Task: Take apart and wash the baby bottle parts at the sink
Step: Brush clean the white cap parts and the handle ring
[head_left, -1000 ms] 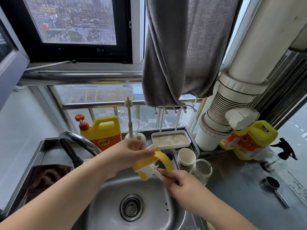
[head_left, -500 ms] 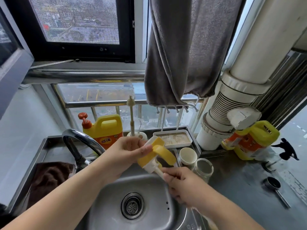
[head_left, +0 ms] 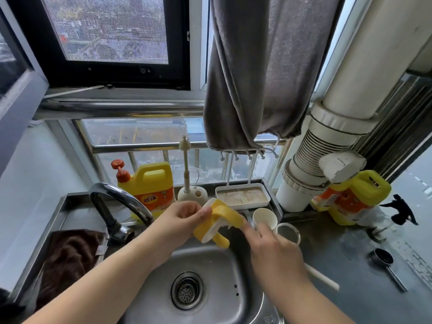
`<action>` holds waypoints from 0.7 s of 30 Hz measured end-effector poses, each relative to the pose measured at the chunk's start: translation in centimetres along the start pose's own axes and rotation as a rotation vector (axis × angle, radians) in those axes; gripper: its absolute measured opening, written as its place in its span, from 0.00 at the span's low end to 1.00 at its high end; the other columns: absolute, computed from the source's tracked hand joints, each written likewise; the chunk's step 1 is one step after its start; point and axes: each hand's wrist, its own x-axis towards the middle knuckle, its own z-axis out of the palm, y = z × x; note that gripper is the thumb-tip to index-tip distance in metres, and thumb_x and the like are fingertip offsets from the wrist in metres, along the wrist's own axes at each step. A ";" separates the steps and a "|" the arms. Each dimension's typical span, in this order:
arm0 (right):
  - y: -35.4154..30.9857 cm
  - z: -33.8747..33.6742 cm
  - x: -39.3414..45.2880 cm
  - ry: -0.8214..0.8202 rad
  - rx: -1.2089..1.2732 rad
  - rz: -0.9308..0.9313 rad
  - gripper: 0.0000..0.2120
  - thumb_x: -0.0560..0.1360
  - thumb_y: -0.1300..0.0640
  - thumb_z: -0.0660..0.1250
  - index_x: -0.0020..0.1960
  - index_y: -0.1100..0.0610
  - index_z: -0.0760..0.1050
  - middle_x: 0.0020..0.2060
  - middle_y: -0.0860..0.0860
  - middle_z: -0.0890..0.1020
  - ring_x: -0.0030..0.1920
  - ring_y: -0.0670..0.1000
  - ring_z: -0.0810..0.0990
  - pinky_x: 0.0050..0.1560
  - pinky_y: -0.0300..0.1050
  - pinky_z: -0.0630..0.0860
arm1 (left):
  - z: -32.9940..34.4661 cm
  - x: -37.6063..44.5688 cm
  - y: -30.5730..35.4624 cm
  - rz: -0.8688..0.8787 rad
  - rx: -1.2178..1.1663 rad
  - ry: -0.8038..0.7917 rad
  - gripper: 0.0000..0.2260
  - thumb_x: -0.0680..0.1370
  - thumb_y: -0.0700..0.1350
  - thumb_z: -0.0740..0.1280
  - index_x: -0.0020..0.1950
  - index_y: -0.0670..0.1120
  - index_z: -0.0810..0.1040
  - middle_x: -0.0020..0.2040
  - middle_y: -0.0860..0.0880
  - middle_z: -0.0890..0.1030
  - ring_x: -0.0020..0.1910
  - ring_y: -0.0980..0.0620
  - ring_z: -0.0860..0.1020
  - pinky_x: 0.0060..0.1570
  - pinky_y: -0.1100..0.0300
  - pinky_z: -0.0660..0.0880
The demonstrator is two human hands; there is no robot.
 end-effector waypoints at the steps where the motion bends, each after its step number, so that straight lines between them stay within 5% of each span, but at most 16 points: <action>1: -0.5 -0.6 0.3 -0.093 0.018 0.039 0.29 0.62 0.61 0.76 0.61 0.47 0.76 0.36 0.52 0.79 0.31 0.56 0.81 0.27 0.47 0.74 | 0.1 0.0 -0.2 0.026 -0.001 0.009 0.20 0.69 0.64 0.70 0.40 0.46 0.80 0.43 0.37 0.80 0.44 0.43 0.76 0.53 0.44 0.75; 3: -1.2 -0.8 0.3 -0.319 0.343 0.141 0.17 0.77 0.56 0.61 0.64 0.43 0.71 0.46 0.51 0.81 0.47 0.55 0.81 0.44 0.47 0.75 | 0.2 0.0 -0.8 0.064 -0.030 0.018 0.20 0.66 0.65 0.71 0.39 0.48 0.81 0.39 0.42 0.79 0.41 0.46 0.75 0.46 0.50 0.71; 4: -1.2 -0.8 0.5 -0.469 0.655 0.213 0.16 0.80 0.55 0.56 0.65 0.44 0.71 0.45 0.50 0.82 0.45 0.52 0.80 0.44 0.46 0.74 | 0.2 -0.1 -1.0 0.075 -0.055 0.022 0.19 0.66 0.64 0.71 0.39 0.48 0.81 0.39 0.43 0.79 0.41 0.46 0.75 0.46 0.50 0.70; 7: -0.9 -1.5 0.8 -0.865 1.449 0.503 0.13 0.82 0.54 0.56 0.58 0.46 0.77 0.25 0.47 0.68 0.23 0.45 0.64 0.23 0.36 0.60 | 0.1 -0.3 -1.1 0.063 -0.113 0.055 0.18 0.72 0.60 0.69 0.43 0.45 0.82 0.42 0.40 0.81 0.43 0.44 0.77 0.52 0.43 0.74; 9: -0.6 -2.3 0.8 -0.962 1.599 0.559 0.14 0.82 0.54 0.55 0.54 0.46 0.79 0.25 0.48 0.62 0.22 0.43 0.58 0.20 0.33 0.54 | -0.1 -0.1 -1.2 0.057 -0.115 0.060 0.18 0.69 0.59 0.67 0.45 0.44 0.81 0.44 0.40 0.82 0.45 0.40 0.78 0.58 0.40 0.72; 11: -0.9 -2.3 0.7 -0.879 1.437 0.474 0.13 0.82 0.53 0.56 0.58 0.44 0.78 0.26 0.48 0.68 0.23 0.45 0.65 0.23 0.35 0.61 | -0.1 -0.1 -1.3 0.052 -0.103 0.058 0.21 0.68 0.65 0.69 0.43 0.47 0.82 0.46 0.38 0.82 0.51 0.34 0.78 0.60 0.38 0.71; 14: -0.6 -1.4 1.1 -0.374 0.546 0.164 0.18 0.79 0.52 0.62 0.66 0.38 0.70 0.44 0.49 0.82 0.43 0.51 0.81 0.40 0.43 0.75 | 0.1 0.1 -1.6 0.012 -0.094 0.055 0.32 0.62 0.71 0.69 0.46 0.44 0.80 0.49 0.33 0.80 0.54 0.31 0.75 0.61 0.35 0.70; 15: -0.3 -0.8 1.0 -0.174 0.230 0.077 0.23 0.73 0.54 0.70 0.66 0.40 0.72 0.42 0.50 0.81 0.40 0.53 0.82 0.36 0.45 0.76 | 0.2 0.2 -1.5 -0.003 -0.090 0.048 0.33 0.63 0.71 0.69 0.48 0.41 0.80 0.50 0.33 0.79 0.54 0.31 0.75 0.61 0.35 0.70; 17: 0.2 -0.2 0.8 0.122 0.025 -0.017 0.34 0.55 0.62 0.80 0.60 0.48 0.79 0.33 0.50 0.77 0.27 0.54 0.78 0.21 0.44 0.70 | 0.3 0.3 -0.9 -0.017 -0.085 0.043 0.33 0.66 0.67 0.68 0.51 0.38 0.78 0.51 0.32 0.78 0.53 0.31 0.77 0.61 0.35 0.69; 19: 0.5 0.1 0.8 0.135 0.030 -0.003 0.37 0.51 0.65 0.79 0.60 0.51 0.78 0.32 0.51 0.76 0.24 0.53 0.77 0.18 0.43 0.68 | 0.3 0.4 -0.6 0.000 -0.076 0.046 0.31 0.65 0.66 0.68 0.51 0.39 0.79 0.51 0.32 0.78 0.52 0.33 0.77 0.61 0.36 0.68; 21: -0.2 -0.1 0.8 -0.029 0.092 0.072 0.33 0.63 0.61 0.76 0.65 0.46 0.73 0.36 0.50 0.79 0.31 0.54 0.80 0.26 0.47 0.75 | 0.3 0.3 -0.4 0.043 -0.087 0.047 0.29 0.66 0.66 0.69 0.49 0.41 0.80 0.50 0.33 0.79 0.52 0.31 0.76 0.61 0.35 0.69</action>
